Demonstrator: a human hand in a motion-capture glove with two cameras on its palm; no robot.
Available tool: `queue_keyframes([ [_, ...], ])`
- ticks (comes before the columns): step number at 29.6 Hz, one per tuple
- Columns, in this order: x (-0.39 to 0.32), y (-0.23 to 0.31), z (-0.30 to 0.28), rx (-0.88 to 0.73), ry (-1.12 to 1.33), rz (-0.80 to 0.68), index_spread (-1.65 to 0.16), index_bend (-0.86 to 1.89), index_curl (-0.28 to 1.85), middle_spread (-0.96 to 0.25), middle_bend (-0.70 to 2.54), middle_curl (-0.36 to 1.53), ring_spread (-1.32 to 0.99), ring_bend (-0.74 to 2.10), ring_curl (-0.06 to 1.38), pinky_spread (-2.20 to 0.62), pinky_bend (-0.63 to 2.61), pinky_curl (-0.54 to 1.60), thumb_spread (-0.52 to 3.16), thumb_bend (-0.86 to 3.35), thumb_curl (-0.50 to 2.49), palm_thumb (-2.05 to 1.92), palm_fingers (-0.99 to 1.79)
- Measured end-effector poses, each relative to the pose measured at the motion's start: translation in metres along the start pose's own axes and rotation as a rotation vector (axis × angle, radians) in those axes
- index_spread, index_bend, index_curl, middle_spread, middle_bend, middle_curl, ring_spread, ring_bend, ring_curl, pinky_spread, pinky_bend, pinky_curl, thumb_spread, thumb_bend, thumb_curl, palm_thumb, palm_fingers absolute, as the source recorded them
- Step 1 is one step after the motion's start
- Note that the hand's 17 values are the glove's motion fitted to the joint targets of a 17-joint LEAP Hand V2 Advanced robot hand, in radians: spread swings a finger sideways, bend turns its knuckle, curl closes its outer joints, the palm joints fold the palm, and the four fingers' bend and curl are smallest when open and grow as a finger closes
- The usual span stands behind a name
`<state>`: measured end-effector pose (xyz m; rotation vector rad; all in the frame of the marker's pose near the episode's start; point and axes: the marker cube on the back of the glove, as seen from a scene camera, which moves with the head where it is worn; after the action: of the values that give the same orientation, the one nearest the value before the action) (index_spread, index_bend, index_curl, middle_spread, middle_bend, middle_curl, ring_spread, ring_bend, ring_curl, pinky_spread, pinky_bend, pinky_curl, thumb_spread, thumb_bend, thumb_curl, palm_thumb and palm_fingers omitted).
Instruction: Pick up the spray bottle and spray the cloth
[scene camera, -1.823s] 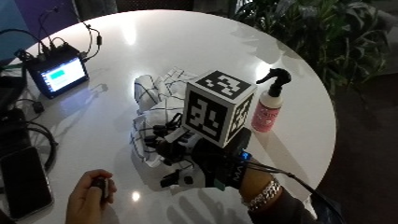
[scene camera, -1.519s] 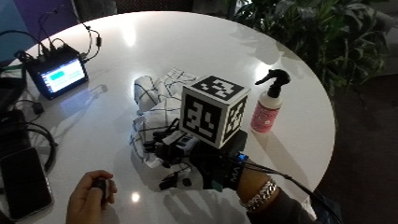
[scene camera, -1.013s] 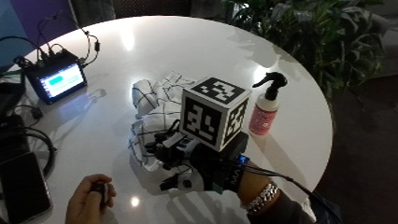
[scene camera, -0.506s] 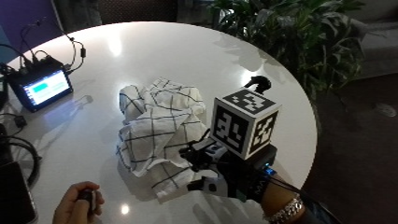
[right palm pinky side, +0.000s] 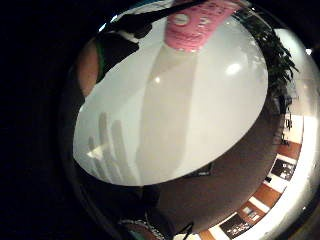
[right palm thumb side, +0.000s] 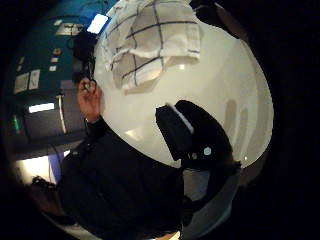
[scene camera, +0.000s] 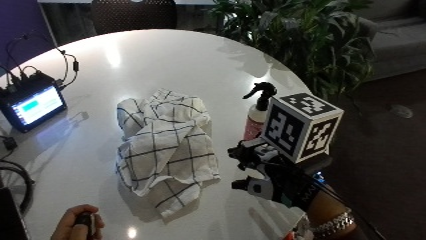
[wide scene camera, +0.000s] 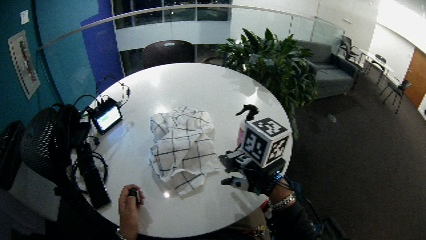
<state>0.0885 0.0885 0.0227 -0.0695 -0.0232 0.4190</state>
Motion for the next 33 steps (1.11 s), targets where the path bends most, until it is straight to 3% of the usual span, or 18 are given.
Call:
queue_keyframes([
  [9,0.043,0.0,-0.029,0.115,0.034,0.187,-0.38,0.25,0.31,-0.05,0.26,0.34,-0.08,0.28,0.26,0.24,0.19,0.28,1.22,-0.01,0.22,0.54,0.68],
  [12,0.057,-0.002,-0.042,0.206,0.032,0.275,-0.35,0.26,0.32,-0.08,0.32,0.36,-0.09,0.33,0.28,0.21,0.13,0.24,1.23,-0.01,0.22,0.54,0.92],
  [20,0.083,-0.014,-0.067,0.494,-0.053,0.442,-0.31,0.18,0.36,-0.11,0.33,0.39,-0.11,0.4,0.34,0.13,0.15,0.25,1.22,-0.02,0.22,0.54,1.04],
  [24,0.086,-0.024,-0.069,0.571,-0.2,0.428,-0.31,0.14,0.35,-0.13,0.35,0.41,-0.11,0.42,0.35,0.1,0.16,0.26,1.2,-0.02,0.22,0.52,1.08],
  [33,0.07,-0.071,-0.062,0.577,-0.752,0.228,-0.31,0.11,0.32,-0.14,0.33,0.41,-0.12,0.42,0.38,0.08,0.18,0.28,1.19,0.05,0.28,0.71,0.98],
])
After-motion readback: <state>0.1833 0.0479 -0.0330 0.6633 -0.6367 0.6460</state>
